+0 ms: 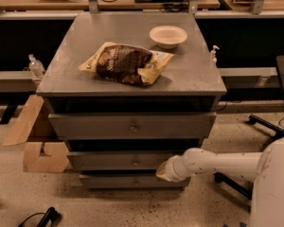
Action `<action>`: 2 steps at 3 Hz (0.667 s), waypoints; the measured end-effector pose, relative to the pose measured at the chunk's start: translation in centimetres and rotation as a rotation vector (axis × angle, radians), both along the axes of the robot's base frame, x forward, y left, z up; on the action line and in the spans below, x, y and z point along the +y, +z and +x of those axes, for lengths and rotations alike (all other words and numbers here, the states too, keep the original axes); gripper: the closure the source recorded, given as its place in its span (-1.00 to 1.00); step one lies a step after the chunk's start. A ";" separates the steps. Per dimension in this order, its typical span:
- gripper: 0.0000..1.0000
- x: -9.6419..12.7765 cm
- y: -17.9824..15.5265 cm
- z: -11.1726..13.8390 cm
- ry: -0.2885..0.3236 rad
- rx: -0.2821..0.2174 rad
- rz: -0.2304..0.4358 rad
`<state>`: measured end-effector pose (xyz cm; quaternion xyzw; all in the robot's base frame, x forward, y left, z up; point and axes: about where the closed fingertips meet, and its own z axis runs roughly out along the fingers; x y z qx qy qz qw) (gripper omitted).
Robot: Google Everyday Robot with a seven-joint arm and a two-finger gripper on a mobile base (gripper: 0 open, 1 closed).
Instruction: Close middle drawer
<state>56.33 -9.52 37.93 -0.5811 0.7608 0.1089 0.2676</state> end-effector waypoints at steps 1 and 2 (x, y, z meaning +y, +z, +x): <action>1.00 -1.4 0.7 4.8 -0.021 -0.032 -0.034; 1.00 -1.4 0.7 4.8 -0.021 -0.032 -0.034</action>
Offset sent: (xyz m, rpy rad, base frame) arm 0.1033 -0.0371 0.0210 -0.0553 -0.0691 -0.0675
